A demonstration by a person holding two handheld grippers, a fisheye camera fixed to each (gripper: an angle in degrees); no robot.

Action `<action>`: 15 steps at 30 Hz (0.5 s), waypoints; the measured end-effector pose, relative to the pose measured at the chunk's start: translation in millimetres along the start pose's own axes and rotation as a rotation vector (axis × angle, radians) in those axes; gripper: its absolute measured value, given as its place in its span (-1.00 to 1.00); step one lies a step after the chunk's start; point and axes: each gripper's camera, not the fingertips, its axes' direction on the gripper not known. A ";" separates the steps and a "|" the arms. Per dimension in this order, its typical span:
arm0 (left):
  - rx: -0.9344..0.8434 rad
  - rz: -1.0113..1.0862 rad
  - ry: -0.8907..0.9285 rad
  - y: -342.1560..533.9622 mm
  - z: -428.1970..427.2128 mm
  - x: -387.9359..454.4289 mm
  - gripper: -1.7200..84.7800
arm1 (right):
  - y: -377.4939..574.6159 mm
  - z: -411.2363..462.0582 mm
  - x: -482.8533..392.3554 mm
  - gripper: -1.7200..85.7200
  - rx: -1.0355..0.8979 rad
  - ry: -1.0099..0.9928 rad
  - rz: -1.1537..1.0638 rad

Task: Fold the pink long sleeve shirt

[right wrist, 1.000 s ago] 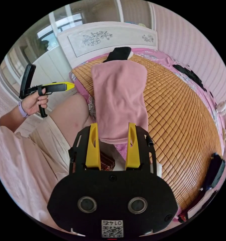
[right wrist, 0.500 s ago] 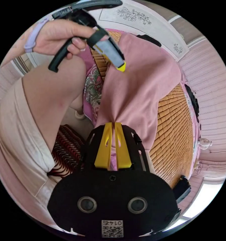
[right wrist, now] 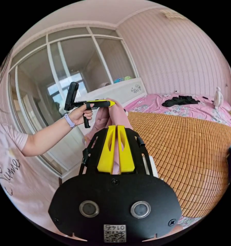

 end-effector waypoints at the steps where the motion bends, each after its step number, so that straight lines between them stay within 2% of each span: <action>1: -0.006 0.080 0.014 -32.6 17.7 23.8 -0.95 | 8.5 -18.7 18.0 -0.95 0.017 0.050 0.043; 3: 0.002 0.143 0.072 -67.3 50.2 59.7 -0.90 | 30.0 -42.6 44.8 -0.94 0.028 0.143 0.105; 6: -0.107 0.146 0.199 -84.1 123.3 110.8 -0.80 | 82.0 -64.4 105.6 -0.94 -0.105 0.301 0.290; 8: -0.229 0.149 0.293 -57.4 166.2 135.1 -0.76 | 119.5 -75.2 141.1 -0.94 -0.197 0.404 0.391; 11: -0.261 0.135 0.250 8.1 169.9 137.0 -0.75 | 165.2 -91.2 182.3 -0.91 -0.301 0.520 0.485; 15: -0.292 0.004 0.181 97.5 144.9 104.8 -0.75 | 181.2 -84.9 198.8 -0.76 -0.362 0.507 0.394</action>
